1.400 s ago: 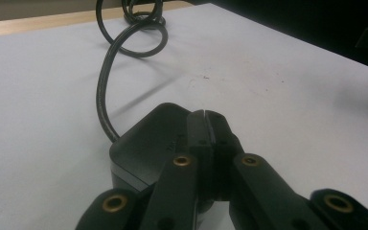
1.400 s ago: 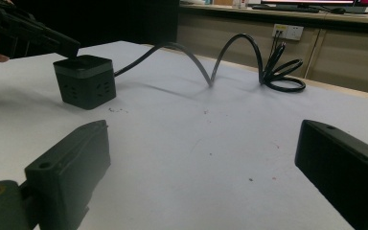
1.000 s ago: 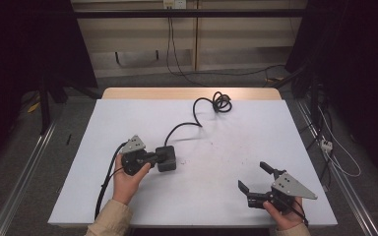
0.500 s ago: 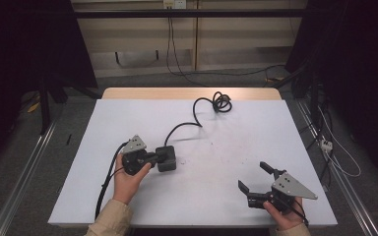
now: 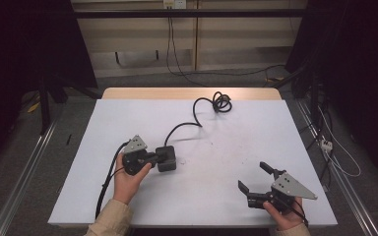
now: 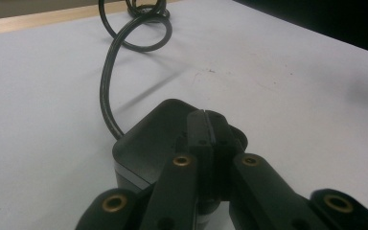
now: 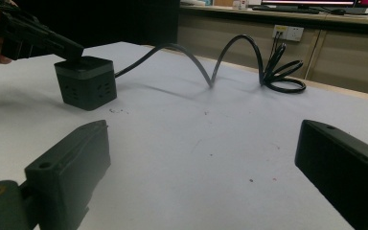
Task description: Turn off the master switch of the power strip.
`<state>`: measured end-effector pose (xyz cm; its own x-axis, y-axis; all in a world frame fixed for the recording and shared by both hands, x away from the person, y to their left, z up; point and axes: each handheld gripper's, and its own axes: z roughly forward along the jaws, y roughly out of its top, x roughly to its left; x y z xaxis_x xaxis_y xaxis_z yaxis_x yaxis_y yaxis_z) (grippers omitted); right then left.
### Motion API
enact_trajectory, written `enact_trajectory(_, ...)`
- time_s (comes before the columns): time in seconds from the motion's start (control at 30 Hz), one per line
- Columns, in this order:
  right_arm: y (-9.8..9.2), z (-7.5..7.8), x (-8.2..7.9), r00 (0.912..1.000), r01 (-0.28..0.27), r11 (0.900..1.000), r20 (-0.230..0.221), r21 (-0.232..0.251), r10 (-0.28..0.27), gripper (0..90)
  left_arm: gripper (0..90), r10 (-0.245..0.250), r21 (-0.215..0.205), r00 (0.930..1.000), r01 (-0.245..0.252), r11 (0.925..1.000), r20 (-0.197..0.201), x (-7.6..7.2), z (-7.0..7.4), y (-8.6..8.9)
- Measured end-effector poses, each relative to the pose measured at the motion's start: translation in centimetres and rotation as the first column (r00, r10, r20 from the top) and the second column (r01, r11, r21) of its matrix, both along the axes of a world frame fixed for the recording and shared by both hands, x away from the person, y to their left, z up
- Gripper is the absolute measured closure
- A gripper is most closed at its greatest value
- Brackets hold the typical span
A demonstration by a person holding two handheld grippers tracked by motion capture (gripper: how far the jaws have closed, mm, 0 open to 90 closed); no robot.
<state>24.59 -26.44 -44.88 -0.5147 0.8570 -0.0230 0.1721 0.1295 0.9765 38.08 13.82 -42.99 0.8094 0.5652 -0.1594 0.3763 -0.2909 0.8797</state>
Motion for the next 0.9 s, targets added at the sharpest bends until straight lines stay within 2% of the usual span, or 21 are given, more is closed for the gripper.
enact_trajectory(0.2,-0.05,0.03,-0.02,1.0000,-0.001,1.000,0.001,0.002,0.001,4.5,90.0,0.000,-0.008,1.0000,0.000,1.0000,-0.009,0.06,-0.04,0.06)
enact_trajectory(0.33,-0.06,0.03,-0.02,1.0000,-0.001,1.000,0.001,0.002,0.001,4.5,90.0,-0.001,0.011,1.0000,0.001,0.9999,0.004,-0.04,0.07,-0.07)
enact_trajectory(0.77,-0.11,0.02,0.01,1.0000,-0.003,1.000,0.001,0.004,0.003,4.5,90.0,0.001,0.031,0.9999,-0.002,0.9995,0.011,-0.13,0.22,-0.25)
enact_trajectory(0.9,-0.21,0.03,0.00,1.0000,0.002,1.000,0.002,0.005,-0.002,4.5,90.0,0.001,0.061,0.9997,-0.003,0.9981,0.024,-0.21,0.44,-0.45)
